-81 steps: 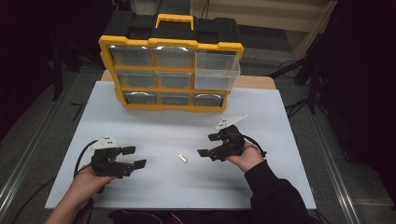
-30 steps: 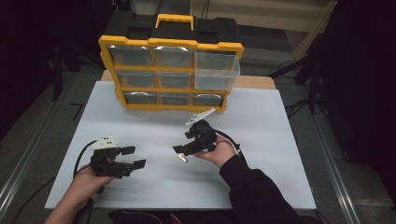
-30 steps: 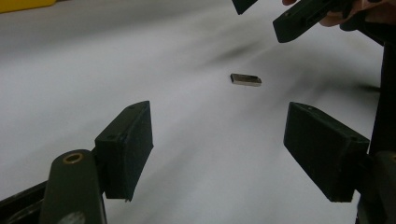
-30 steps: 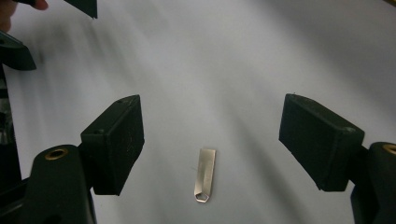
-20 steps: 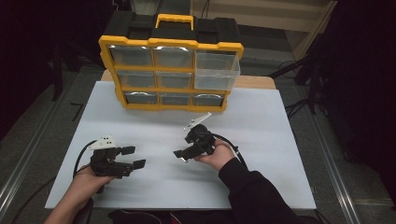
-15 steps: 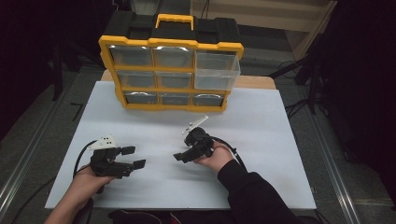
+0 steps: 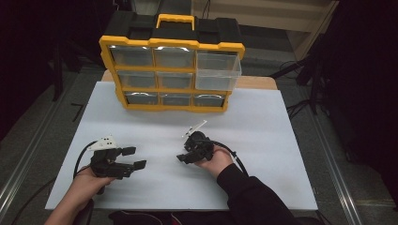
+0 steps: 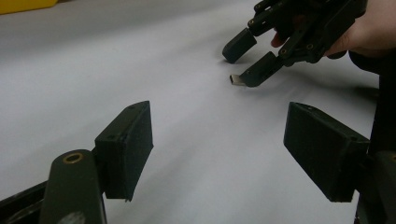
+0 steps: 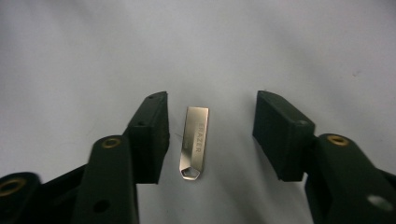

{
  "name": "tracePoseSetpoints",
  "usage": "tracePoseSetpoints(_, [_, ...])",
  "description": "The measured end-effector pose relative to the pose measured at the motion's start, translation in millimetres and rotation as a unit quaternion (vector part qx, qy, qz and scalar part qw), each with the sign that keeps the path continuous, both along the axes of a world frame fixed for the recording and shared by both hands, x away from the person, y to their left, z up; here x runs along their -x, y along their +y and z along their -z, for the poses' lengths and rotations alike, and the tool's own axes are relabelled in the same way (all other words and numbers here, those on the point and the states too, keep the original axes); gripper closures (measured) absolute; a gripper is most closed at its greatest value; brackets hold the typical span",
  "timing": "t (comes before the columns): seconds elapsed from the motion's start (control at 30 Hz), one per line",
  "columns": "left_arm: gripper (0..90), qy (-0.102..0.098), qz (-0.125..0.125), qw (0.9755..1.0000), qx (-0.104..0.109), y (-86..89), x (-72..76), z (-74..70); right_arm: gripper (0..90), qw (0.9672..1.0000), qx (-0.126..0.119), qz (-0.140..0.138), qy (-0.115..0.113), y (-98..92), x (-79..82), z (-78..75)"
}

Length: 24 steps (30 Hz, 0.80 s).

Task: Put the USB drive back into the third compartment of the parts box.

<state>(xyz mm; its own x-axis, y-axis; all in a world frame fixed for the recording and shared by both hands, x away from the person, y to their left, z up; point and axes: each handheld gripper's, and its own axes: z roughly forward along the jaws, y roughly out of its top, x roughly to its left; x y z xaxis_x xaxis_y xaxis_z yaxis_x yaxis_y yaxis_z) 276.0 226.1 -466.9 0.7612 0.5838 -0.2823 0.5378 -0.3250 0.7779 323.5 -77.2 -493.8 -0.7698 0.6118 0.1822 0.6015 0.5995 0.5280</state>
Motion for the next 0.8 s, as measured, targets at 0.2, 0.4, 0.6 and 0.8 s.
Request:
tracePoseSetpoints(0.2, [25.2, 0.000, 0.000, 1.0000, 0.000, -0.1, -0.1, 0.1, 64.0, 0.9999, 0.009, 0.010, 0.008, 0.9, 3.0, -1.1])
tracePoseSetpoints(0.4, [25.2, 0.000, 0.000, 1.0000, -0.001, -0.2, 0.1, 0.0, 73.7, 0.9994, 0.031, 0.015, -0.008, 4.4, 6.5, -2.0])
tracePoseSetpoints(0.6, [25.2, 0.000, 0.001, 1.0000, -0.002, -0.1, 0.0, -0.2, 75.7, 0.9995, 0.031, 0.009, -0.005, 0.8, 2.7, -1.6])
tracePoseSetpoints(0.8, [25.2, 0.000, 0.001, 1.0000, -0.001, 0.2, 0.0, -0.3, 76.0, 0.9996, 0.011, 0.009, 0.022, -1.9, -2.0, -2.3])
